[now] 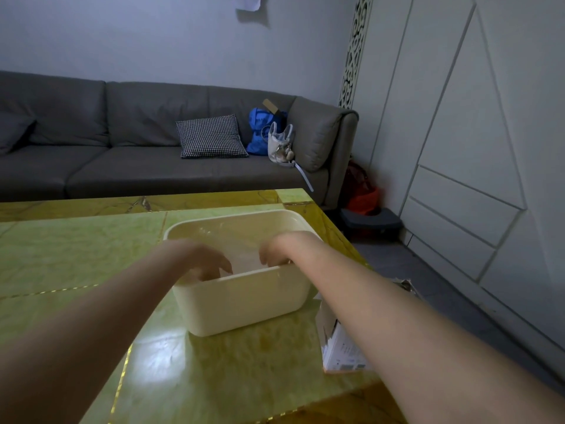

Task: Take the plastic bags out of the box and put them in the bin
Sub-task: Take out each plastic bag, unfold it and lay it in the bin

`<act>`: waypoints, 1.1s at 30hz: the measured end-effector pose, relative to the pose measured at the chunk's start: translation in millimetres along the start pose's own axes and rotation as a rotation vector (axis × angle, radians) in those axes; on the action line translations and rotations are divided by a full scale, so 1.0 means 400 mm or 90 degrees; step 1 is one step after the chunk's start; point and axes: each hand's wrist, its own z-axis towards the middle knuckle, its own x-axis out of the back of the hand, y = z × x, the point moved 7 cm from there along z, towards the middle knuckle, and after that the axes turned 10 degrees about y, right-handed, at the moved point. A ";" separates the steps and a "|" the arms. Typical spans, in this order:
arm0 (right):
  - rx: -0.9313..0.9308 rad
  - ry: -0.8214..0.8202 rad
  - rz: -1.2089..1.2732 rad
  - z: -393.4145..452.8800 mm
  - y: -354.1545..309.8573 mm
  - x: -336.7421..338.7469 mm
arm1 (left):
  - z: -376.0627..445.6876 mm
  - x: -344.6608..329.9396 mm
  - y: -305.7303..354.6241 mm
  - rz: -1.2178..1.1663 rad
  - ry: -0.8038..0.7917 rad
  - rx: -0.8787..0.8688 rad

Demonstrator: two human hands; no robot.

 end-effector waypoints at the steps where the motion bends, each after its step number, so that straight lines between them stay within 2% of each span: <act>1: 0.008 0.011 0.013 -0.014 -0.004 0.013 | -0.019 0.011 0.010 -0.015 -0.007 0.006; 3: 0.029 0.036 0.081 -0.035 0.002 0.046 | -0.037 0.043 -0.009 -0.122 0.029 0.103; 4: 0.035 0.048 0.126 -0.054 0.007 0.067 | -0.050 0.070 -0.012 -0.152 0.067 0.110; 8: 0.066 0.124 0.214 -0.151 0.039 0.140 | -0.117 0.197 0.046 -0.224 0.243 0.067; 11: 0.052 0.142 0.228 -0.240 0.091 0.165 | -0.148 0.244 0.153 -0.244 0.299 0.002; 15: -0.032 0.103 0.174 -0.359 0.198 0.112 | -0.169 0.253 0.333 -0.289 0.331 -0.116; 17: -0.074 0.099 0.118 -0.410 0.243 0.070 | -0.177 0.229 0.429 -0.236 0.315 -0.170; 20: -0.104 0.120 0.073 -0.447 0.262 -0.003 | -0.155 0.144 0.508 -0.132 0.238 -0.180; 22: -0.110 0.167 0.066 -0.449 0.259 -0.047 | -0.139 0.111 0.524 -0.090 0.246 -0.170; 27: -0.158 0.279 0.158 -0.438 0.273 -0.063 | -0.145 0.103 0.519 -0.113 0.349 -0.151; 30: -0.141 0.274 0.256 -0.431 0.280 -0.036 | -0.145 0.106 0.506 -0.139 0.387 -0.139; 33: -0.092 0.257 0.394 -0.425 0.288 -0.012 | -0.145 0.104 0.505 -0.130 0.382 -0.131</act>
